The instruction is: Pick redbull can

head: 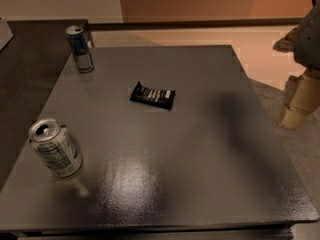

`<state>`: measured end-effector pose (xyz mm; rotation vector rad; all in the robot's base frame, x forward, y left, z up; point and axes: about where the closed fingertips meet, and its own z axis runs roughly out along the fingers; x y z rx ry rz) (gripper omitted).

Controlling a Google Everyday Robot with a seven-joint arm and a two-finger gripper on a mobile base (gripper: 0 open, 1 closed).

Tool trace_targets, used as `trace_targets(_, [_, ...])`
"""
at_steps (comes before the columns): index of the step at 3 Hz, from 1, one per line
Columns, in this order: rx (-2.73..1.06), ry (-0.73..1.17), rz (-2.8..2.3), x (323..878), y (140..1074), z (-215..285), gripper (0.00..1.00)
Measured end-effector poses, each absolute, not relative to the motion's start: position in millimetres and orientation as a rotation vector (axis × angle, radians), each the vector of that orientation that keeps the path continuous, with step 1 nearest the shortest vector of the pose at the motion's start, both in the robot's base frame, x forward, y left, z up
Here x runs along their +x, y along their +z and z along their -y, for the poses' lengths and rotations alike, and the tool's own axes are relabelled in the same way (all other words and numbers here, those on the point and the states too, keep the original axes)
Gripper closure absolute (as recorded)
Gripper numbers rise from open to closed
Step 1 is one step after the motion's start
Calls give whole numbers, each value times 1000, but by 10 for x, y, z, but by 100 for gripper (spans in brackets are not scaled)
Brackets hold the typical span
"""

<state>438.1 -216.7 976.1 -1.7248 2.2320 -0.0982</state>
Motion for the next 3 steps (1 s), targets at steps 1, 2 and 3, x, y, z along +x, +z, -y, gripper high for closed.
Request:
trace_targets(1, [-1725, -98, -2232, 4382, 9762, 2166, 0])
trace_targets(2, [-1709, -77, -2189, 4476, 9813, 2100, 0])
trace_targets(3, [-1678, -44, -2124, 4700, 9862, 1983, 0])
